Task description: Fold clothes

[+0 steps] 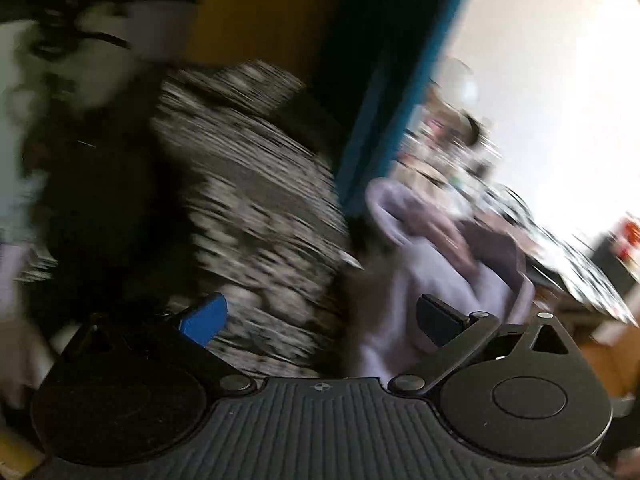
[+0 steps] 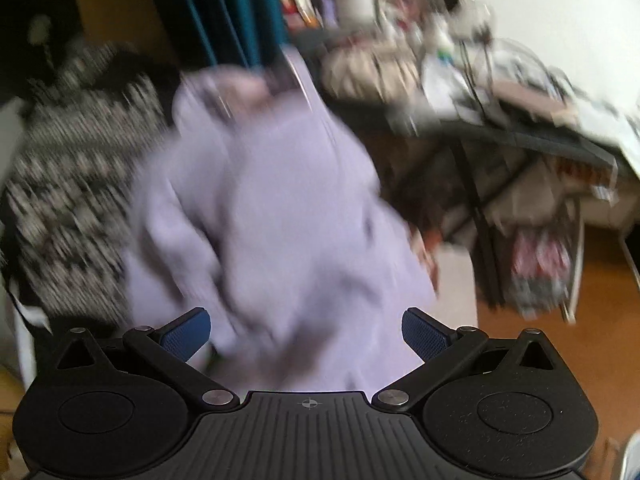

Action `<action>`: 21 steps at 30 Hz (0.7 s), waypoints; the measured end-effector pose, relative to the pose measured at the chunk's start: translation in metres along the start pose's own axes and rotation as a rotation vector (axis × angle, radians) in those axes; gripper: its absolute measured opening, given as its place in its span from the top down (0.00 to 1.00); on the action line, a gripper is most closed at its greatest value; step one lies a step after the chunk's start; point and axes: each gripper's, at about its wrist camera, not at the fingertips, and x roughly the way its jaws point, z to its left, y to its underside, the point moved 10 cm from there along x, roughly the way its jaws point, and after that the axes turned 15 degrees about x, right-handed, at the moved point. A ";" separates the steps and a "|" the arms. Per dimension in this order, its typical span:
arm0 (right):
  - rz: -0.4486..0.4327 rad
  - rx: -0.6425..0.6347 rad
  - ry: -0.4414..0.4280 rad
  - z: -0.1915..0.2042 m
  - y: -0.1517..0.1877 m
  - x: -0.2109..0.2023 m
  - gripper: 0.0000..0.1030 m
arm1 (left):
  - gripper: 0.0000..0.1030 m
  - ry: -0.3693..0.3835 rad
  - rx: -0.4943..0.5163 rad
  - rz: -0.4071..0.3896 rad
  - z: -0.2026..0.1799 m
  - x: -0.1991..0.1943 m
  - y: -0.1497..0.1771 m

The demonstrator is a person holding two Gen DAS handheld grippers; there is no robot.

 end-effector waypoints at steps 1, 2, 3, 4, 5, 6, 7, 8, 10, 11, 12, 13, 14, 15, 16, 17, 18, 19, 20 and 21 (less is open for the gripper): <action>-0.027 -0.012 -0.027 0.011 -0.014 -0.005 0.01 | 0.00 -0.029 -0.016 -0.010 0.010 -0.007 -0.003; -0.052 -0.023 -0.052 0.023 -0.028 -0.009 0.01 | 0.00 -0.054 -0.029 -0.018 0.018 -0.012 -0.006; -0.070 -0.031 -0.074 0.033 -0.041 -0.012 0.01 | 0.00 -0.077 -0.042 -0.025 0.025 -0.017 -0.009; -0.082 -0.041 -0.096 0.044 -0.053 -0.012 0.01 | 0.00 -0.100 -0.055 -0.033 0.032 -0.022 -0.012; -0.085 -0.054 -0.119 0.055 -0.062 -0.010 0.01 | 0.00 -0.122 -0.061 -0.037 0.037 -0.027 -0.014; -0.088 -0.068 -0.142 0.065 -0.071 -0.007 0.01 | 0.00 -0.142 -0.064 -0.041 0.042 -0.031 -0.016; -0.091 -0.085 -0.158 0.073 -0.078 -0.002 0.01 | 0.00 -0.163 -0.068 -0.045 0.048 -0.036 -0.018; -0.093 -0.103 -0.162 0.079 -0.084 0.006 0.01 | 0.00 -0.182 -0.072 -0.045 0.052 -0.039 -0.019; -0.088 -0.138 -0.145 0.084 -0.091 0.024 0.01 | 0.00 -0.223 -0.082 -0.047 0.059 -0.042 -0.021; -0.081 -0.154 -0.138 0.084 -0.094 0.034 0.01 | 0.00 -0.246 -0.090 -0.049 0.062 -0.043 -0.022; -0.070 -0.167 -0.133 0.084 -0.095 0.043 0.01 | 0.00 -0.266 -0.093 -0.050 0.065 -0.046 -0.022; -0.053 -0.181 -0.124 0.081 -0.095 0.054 0.01 | 0.00 -0.282 -0.102 -0.054 0.067 -0.046 -0.022; -0.035 -0.199 -0.112 0.078 -0.093 0.065 0.01 | 0.00 -0.294 -0.114 -0.058 0.069 -0.045 -0.022; -0.012 -0.228 -0.085 0.074 -0.087 0.079 0.01 | 0.00 -0.296 -0.129 -0.062 0.069 -0.044 -0.022; 0.008 -0.252 -0.066 0.072 -0.082 0.091 0.01 | 0.00 -0.295 -0.145 -0.066 0.069 -0.042 -0.022; 0.023 -0.263 -0.081 0.071 -0.079 0.100 0.01 | 0.00 -0.297 -0.160 -0.063 0.069 -0.039 -0.020; 0.037 -0.270 -0.099 0.069 -0.076 0.109 0.01 | 0.00 -0.300 -0.176 -0.057 0.070 -0.036 -0.019; 0.044 -0.262 -0.124 0.068 -0.077 0.113 0.01 | 0.00 -0.311 -0.187 -0.047 0.070 -0.033 -0.017; 0.054 -0.252 -0.146 0.068 -0.077 0.118 0.01 | 0.00 -0.324 -0.197 -0.035 0.071 -0.030 -0.015; 0.065 -0.244 -0.166 0.067 -0.077 0.123 0.01 | 0.00 -0.335 -0.201 -0.018 0.071 -0.026 -0.013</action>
